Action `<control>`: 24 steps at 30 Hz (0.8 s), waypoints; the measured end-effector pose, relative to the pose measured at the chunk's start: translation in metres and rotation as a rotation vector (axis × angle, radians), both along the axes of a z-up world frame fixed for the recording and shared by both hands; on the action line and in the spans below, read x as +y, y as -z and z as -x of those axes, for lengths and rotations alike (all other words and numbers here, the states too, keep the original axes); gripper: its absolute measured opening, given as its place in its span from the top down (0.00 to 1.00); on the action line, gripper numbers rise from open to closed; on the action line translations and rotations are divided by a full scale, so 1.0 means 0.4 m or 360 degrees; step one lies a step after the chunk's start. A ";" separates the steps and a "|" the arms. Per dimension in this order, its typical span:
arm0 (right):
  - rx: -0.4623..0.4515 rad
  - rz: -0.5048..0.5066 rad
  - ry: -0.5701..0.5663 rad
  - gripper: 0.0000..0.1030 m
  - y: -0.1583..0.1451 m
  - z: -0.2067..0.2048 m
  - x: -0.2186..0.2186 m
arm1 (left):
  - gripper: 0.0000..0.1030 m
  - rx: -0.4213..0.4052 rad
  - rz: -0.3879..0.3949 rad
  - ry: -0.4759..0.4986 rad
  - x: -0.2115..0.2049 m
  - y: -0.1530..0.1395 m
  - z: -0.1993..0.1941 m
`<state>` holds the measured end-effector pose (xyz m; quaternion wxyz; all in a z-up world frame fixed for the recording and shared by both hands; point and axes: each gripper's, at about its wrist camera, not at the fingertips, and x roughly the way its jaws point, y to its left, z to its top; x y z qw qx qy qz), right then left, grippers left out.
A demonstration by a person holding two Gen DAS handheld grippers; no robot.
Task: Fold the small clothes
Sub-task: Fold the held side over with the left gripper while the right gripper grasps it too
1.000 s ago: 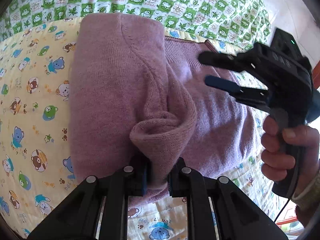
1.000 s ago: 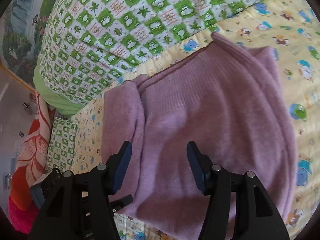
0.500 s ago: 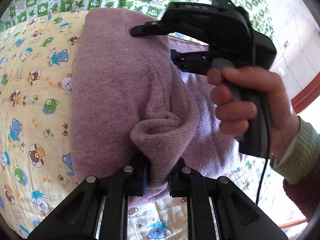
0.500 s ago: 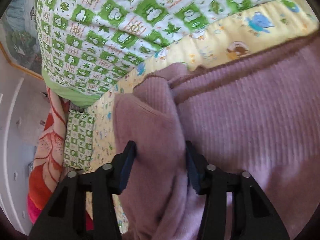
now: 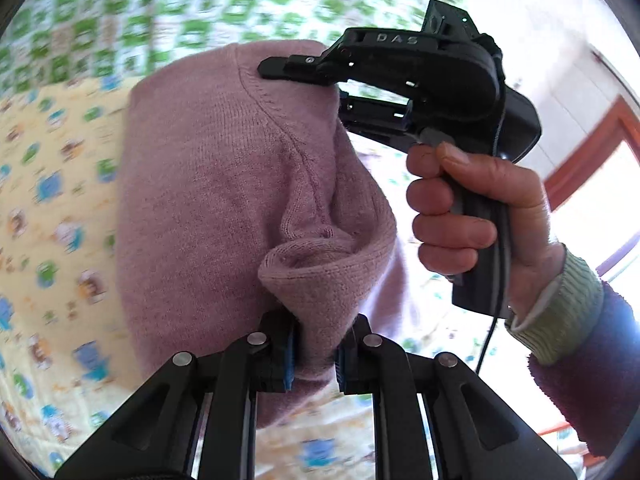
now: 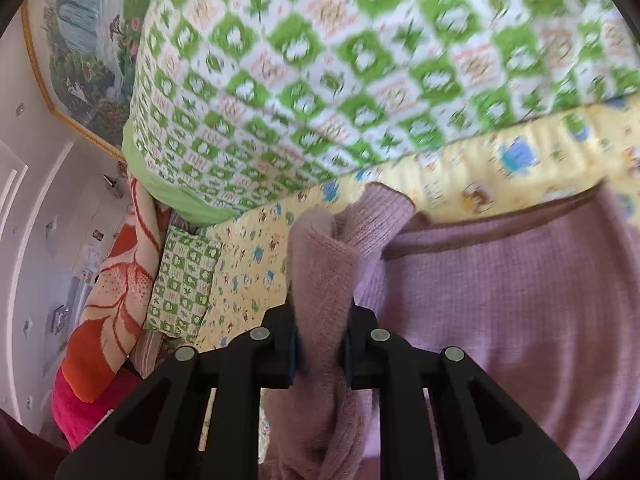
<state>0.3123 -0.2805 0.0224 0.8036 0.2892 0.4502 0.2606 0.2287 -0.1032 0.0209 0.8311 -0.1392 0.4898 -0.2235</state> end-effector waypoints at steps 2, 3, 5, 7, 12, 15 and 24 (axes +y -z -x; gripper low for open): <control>-0.0033 0.0043 0.0051 0.82 -0.021 0.022 -0.050 | 0.87 -0.0012 -0.0010 0.0065 -0.042 -0.001 -0.007; -0.0032 0.0051 0.0083 0.82 -0.022 0.033 -0.077 | 0.87 -0.0017 -0.0021 0.0097 -0.064 0.003 -0.009; -0.0008 0.0083 0.0163 0.82 -0.011 0.054 -0.133 | 0.87 -0.0004 -0.0045 0.0145 -0.107 0.021 -0.012; 0.0033 0.0118 0.0239 0.82 0.015 0.074 -0.184 | 0.87 0.0041 -0.0062 0.0176 -0.145 0.052 -0.018; 0.0130 0.0153 0.0358 0.83 0.087 0.109 -0.268 | 0.87 0.0087 -0.0121 0.0198 -0.200 0.090 -0.030; 0.0105 0.0120 0.0370 0.83 0.085 0.114 -0.283 | 0.87 0.0056 -0.0118 0.0212 -0.220 0.074 -0.049; 0.0066 0.0191 0.0406 0.83 0.085 0.120 -0.319 | 0.85 0.0074 -0.0179 0.0275 -0.280 0.136 -0.074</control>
